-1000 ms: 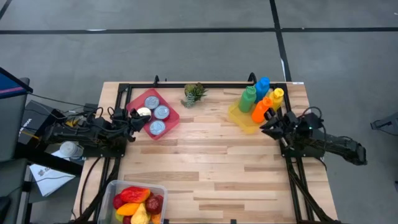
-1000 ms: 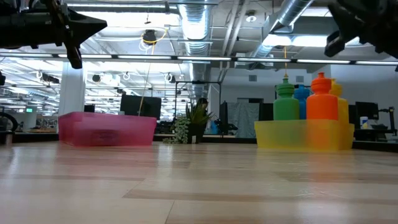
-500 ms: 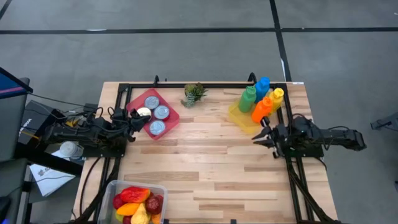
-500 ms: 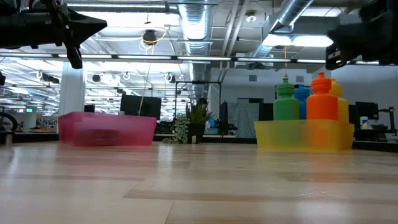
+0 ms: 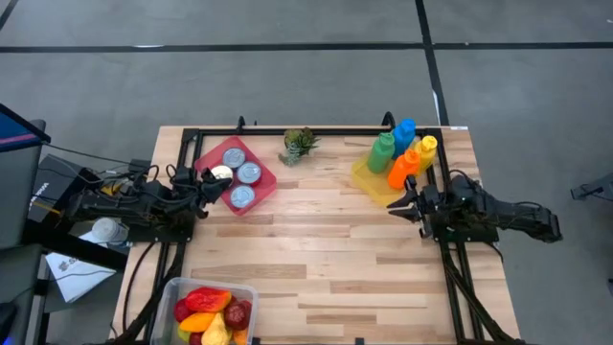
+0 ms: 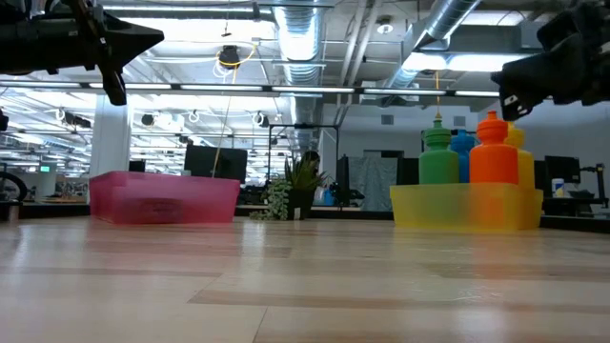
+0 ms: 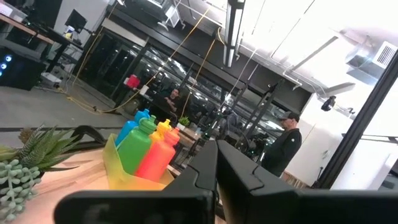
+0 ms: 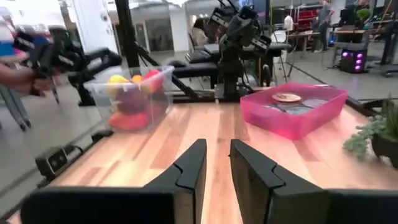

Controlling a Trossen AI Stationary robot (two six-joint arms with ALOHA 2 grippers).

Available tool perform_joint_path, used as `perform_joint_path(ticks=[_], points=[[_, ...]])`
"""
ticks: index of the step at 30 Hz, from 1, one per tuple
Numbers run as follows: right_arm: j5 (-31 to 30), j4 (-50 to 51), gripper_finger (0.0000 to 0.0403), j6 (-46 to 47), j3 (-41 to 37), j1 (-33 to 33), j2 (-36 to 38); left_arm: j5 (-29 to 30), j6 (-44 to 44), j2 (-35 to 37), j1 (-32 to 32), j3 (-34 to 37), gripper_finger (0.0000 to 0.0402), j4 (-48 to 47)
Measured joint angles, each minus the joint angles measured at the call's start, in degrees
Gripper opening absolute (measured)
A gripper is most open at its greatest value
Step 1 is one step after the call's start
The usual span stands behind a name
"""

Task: Pick & Place Food Item
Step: Return to Home Position

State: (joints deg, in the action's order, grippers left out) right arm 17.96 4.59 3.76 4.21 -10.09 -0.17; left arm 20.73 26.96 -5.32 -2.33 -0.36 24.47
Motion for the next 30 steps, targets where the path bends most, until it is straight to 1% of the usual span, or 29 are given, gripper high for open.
perform_joint_path(ticks=[2,3,4,10,18,26,30], points=[[0.2,-2.7,0.0066,1.7,-2.0,-0.1,-0.2,0.0,-0.2,0.0,0.0,0.0,0.0,0.0],[0.0,-6.1,0.0066,2.2,-3.1,0.0,-0.3,0.0,-0.2,0.0,0.0,0.0,0.0,0.0],[0.2,-7.9,0.0066,1.2,-3.8,0.3,-0.3,-0.1,-0.1,0.0,0.0,0.0,0.0,0.0],[-0.6,-8.0,0.0066,-3.4,-3.8,1.1,-0.2,0.0,-0.1,-1.4,0.0,0.0,0.0,0.0],[-0.5,-8.1,0.0066,-3.5,-3.8,1.1,-0.2,0.0,0.3,-3.0,0.0,0.0,0.0,0.1],[-0.4,-8.1,0.0066,6.1,-3.9,1.1,-0.2,0.0,0.3,-3.1,0.0,0.0,0.0,0.0],[-0.4,-8.1,0.0066,7.2,-3.9,1.1,-0.2,0.0,0.4,-3.1,0.0,0.0,0.0,0.0]])
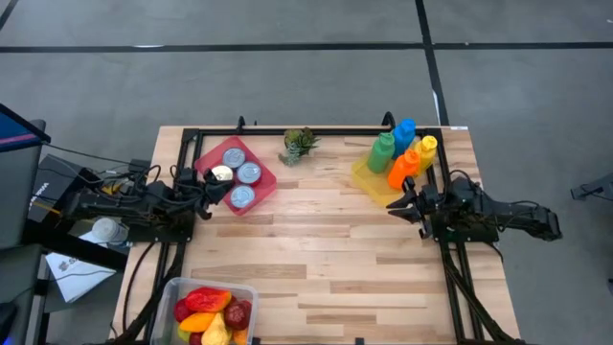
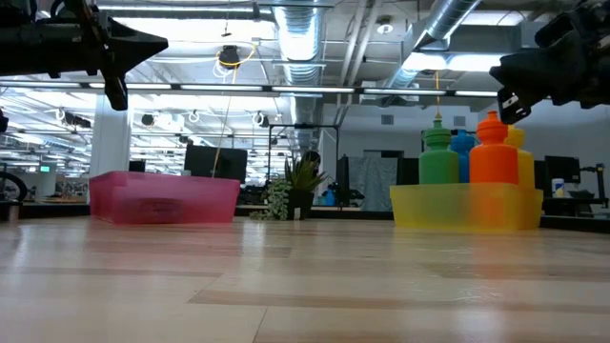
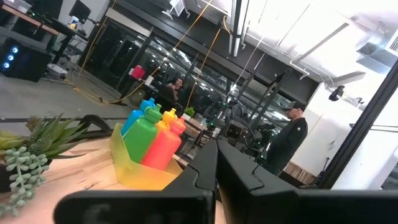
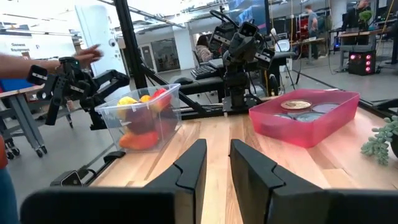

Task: Pick & Place Food Item
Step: Return to Home Position

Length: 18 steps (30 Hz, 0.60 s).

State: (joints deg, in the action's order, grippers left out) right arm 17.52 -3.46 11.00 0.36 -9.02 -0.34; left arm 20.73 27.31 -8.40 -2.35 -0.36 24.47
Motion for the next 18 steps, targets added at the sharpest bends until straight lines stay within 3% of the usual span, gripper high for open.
perform_joint_path(ticks=[13,18], points=[[0.0,0.0,0.0066,0.0,0.0,0.0,0.0,-0.1,-0.7,3.0,0.0,0.0,0.0,-0.4],[0.0,0.0,0.0066,0.0,0.0,0.0,0.0,-1.3,-12.6,8.3,0.0,0.0,0.0,-8.8]])
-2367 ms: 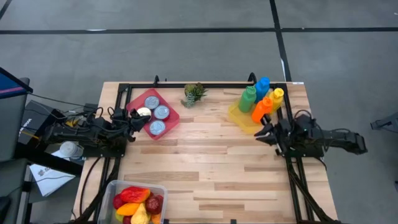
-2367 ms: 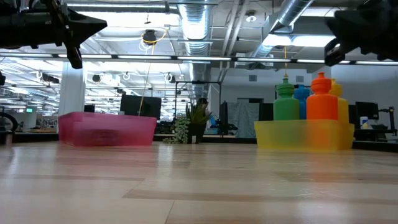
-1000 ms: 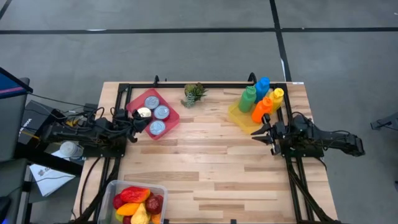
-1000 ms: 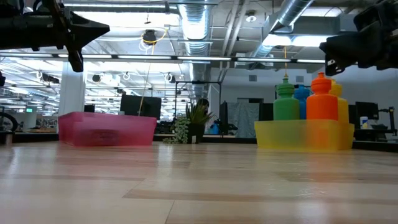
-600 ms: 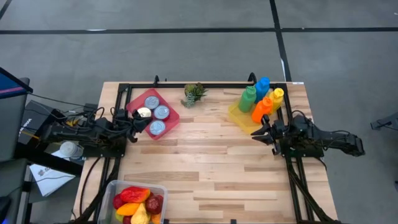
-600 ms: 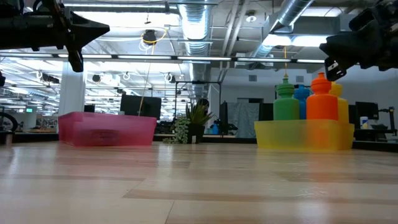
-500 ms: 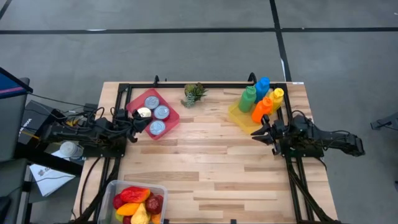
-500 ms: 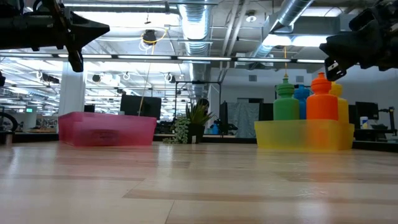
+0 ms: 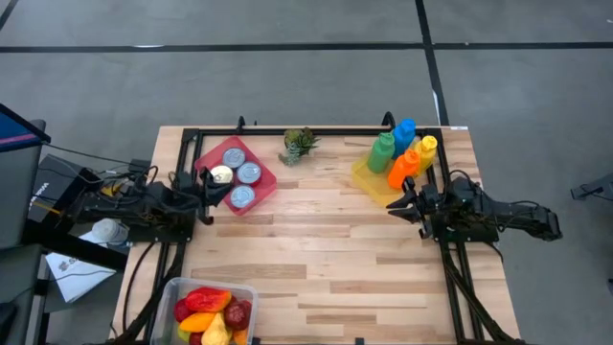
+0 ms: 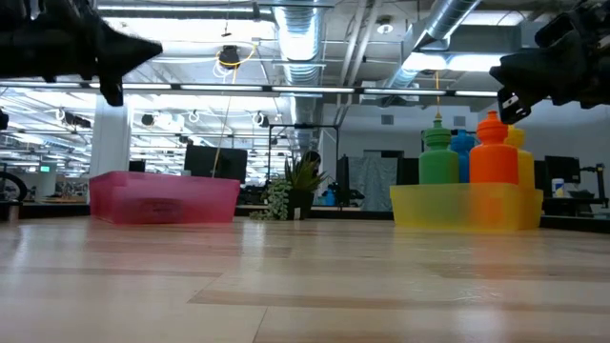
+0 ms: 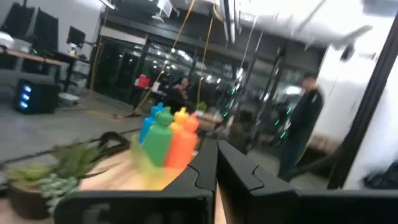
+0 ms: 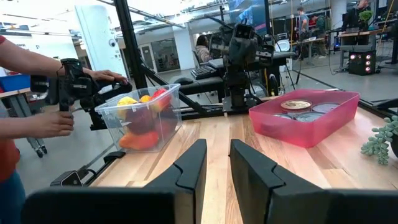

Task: Pick & Place Food Item
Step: Return to Home Position

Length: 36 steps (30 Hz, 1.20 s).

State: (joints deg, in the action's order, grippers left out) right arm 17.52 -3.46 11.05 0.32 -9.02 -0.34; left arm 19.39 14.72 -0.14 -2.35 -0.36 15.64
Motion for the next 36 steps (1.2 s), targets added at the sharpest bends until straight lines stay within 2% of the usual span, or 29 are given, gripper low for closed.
perform_joint_path(ticks=[4,7,12,36], points=[[0.0,0.0,0.0066,0.1,0.0,0.0,0.0,-0.2,-6.0,0.1,0.0,0.0,0.0,-5.6],[0.0,0.0,0.0066,0.1,0.0,0.0,0.0,-0.4,-7.3,0.1,0.0,0.0,0.0,-11.8],[0.0,0.0,0.0066,0.1,0.0,0.0,0.0,-3.3,-17.4,0.1,-0.3,0.0,0.0,-12.1],[0.0,0.0,0.0066,0.0,0.0,0.0,0.0,-3.2,-17.5,-0.7,-0.3,0.0,0.0,-8.3]])
